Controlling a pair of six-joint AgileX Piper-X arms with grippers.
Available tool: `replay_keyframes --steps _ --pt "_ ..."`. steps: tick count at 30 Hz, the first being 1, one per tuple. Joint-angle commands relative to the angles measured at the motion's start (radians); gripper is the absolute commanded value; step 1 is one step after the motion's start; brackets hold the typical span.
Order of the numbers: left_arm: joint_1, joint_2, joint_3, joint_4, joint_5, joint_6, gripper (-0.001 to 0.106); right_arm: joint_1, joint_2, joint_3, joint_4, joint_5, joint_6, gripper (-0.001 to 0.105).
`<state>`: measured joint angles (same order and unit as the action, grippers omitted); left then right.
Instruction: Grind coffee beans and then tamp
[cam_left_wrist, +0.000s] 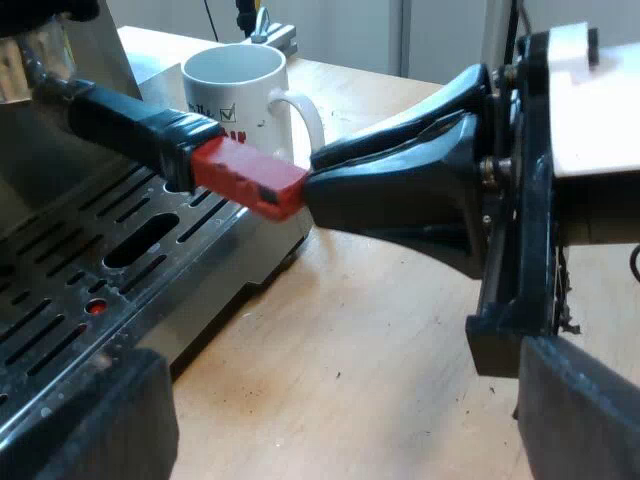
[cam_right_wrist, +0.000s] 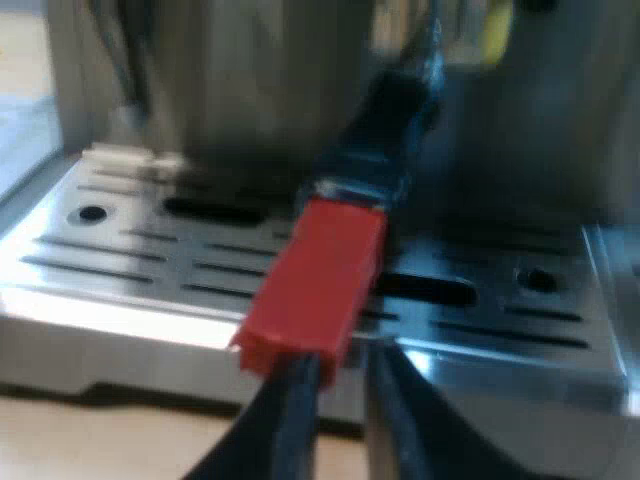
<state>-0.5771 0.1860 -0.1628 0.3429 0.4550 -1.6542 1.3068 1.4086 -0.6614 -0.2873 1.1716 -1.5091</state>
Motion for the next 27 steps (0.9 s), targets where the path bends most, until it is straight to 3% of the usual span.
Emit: replay_keyframes --steps 1,12,19,27 --pt "-0.005 -0.002 -0.004 -0.004 -0.001 0.000 0.071 -0.068 -0.023 -0.011 -0.031 0.236 0.001 0.013" --pt "-0.005 -0.002 -0.004 -0.004 -0.001 0.000 0.071 -0.052 -0.026 -0.011 -0.021 0.226 -0.007 0.013" --pt "-0.005 -0.002 -0.004 -0.004 -0.001 0.000 0.071 0.012 -0.026 -0.011 0.055 0.147 -0.021 0.013" --pt "-0.005 -0.002 -0.004 -0.004 -0.001 0.000 0.071 0.083 -0.026 -0.011 0.225 0.147 0.103 0.013"
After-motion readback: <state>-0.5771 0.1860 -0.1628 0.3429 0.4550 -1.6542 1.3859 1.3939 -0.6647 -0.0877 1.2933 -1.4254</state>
